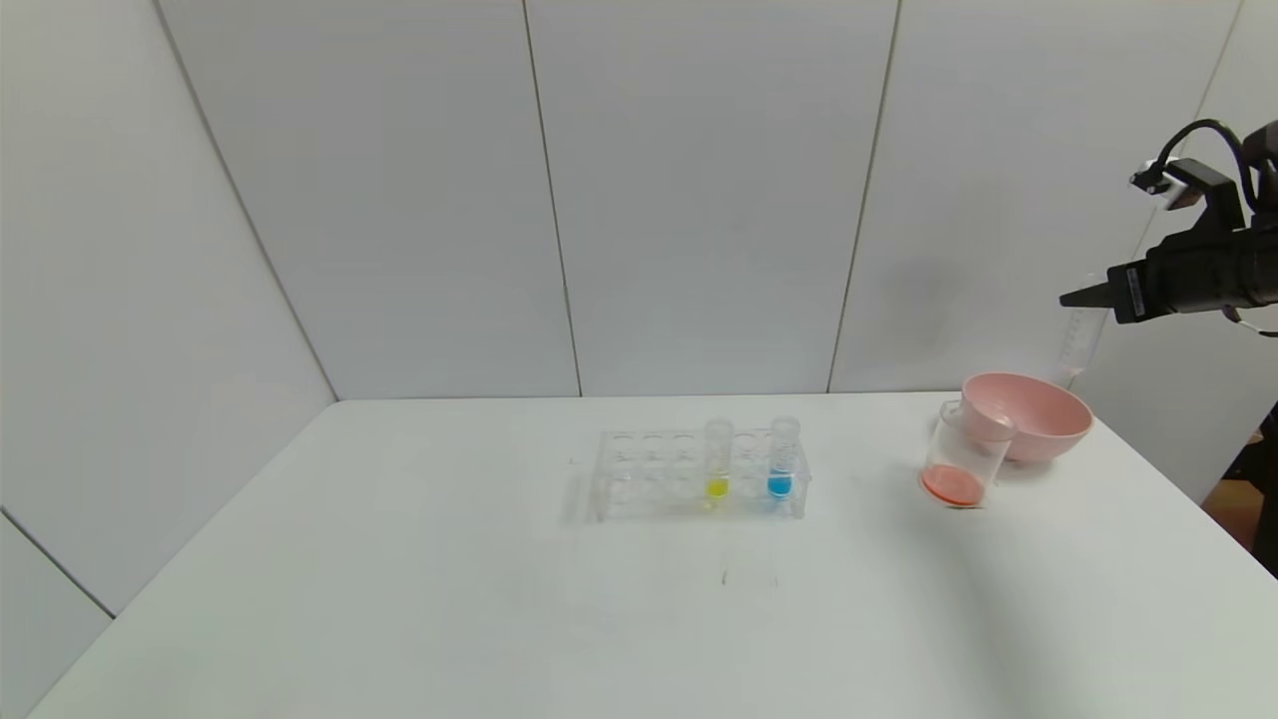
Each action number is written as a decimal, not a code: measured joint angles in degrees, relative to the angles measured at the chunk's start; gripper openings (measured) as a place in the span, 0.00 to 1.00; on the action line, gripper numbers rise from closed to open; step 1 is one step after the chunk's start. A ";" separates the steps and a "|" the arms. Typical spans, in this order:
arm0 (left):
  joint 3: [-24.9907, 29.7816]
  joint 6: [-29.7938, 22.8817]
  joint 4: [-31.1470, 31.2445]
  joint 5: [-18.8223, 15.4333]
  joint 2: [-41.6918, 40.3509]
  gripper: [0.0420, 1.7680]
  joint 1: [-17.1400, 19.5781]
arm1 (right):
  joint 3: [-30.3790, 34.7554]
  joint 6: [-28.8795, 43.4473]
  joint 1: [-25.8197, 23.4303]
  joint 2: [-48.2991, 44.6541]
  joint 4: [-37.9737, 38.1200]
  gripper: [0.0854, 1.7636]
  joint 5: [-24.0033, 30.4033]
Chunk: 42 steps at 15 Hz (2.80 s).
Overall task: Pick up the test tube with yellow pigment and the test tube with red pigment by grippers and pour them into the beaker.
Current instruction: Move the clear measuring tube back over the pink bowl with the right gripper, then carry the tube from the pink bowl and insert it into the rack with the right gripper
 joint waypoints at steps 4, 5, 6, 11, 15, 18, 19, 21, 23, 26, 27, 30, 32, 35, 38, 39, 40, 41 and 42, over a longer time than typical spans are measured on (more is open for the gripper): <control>0.00 0.02 0.00 -0.02 0.00 0.97 0.00 | 0.00 6.36 -2.67 4.10 -9.41 0.25 -0.46; 0.00 0.02 0.00 0.00 0.00 0.97 0.00 | 0.11 7.63 -3.06 5.32 -12.07 0.25 -1.12; 0.00 0.00 -0.02 0.00 0.00 0.97 0.00 | 0.68 8.07 -3.43 6.34 -13.89 0.25 -1.38; 0.00 0.00 0.00 0.00 0.00 0.97 0.00 | 8.33 9.37 -4.52 9.16 -26.43 0.25 -1.45; 0.00 0.00 0.00 -0.02 0.00 0.97 0.00 | 13.73 9.79 -4.68 10.23 -33.18 0.25 -1.38; 0.00 0.00 0.00 0.00 0.00 0.97 0.00 | 14.28 9.74 -4.68 10.58 -33.29 0.25 -1.34; 0.00 0.02 0.00 0.00 0.00 0.97 0.00 | 14.38 9.63 -4.61 10.63 -33.27 0.25 -1.29; 0.00 0.00 0.00 0.00 0.00 0.97 0.00 | 14.67 9.57 -4.61 10.80 -33.38 0.25 -1.23; 0.00 0.00 0.00 -0.02 0.00 0.97 0.00 | 14.82 9.57 -4.57 11.06 -33.88 0.35 -1.16; 0.00 0.00 0.00 0.02 0.00 0.97 0.00 | 15.02 9.76 -4.57 11.61 -36.01 0.54 -1.13; 0.00 0.00 0.00 0.00 0.00 0.97 0.00 | 15.02 9.76 -4.57 11.76 -36.32 0.60 -1.16; 0.00 0.00 0.00 0.00 0.00 0.97 0.00 | 14.99 9.26 -4.55 12.07 -36.41 0.71 -1.18; 0.00 0.00 0.00 0.00 0.00 0.97 0.00 | 14.99 9.03 -4.47 11.96 -36.58 0.77 -1.24; 0.00 0.00 -0.02 0.00 0.00 0.97 0.00 | 15.38 8.80 -4.46 10.61 -36.61 0.83 -1.27; 0.00 0.02 0.00 0.00 0.00 0.97 -0.02 | 17.90 8.84 -3.75 7.85 -36.63 0.88 -1.29; 0.00 0.02 0.00 0.00 0.00 0.97 0.00 | 19.41 8.81 -3.23 6.61 -36.63 0.89 -1.29; 0.00 0.00 0.00 -0.02 0.00 0.97 0.00 | 20.98 8.95 -2.49 5.21 -36.56 0.90 -1.38; 0.00 0.00 0.00 -0.02 0.00 0.97 0.00 | 22.82 9.19 -1.63 3.41 -36.39 0.90 -1.43; 0.00 0.00 0.00 0.00 0.00 0.97 0.00 | 24.72 9.57 -0.78 1.57 -36.36 0.91 -1.43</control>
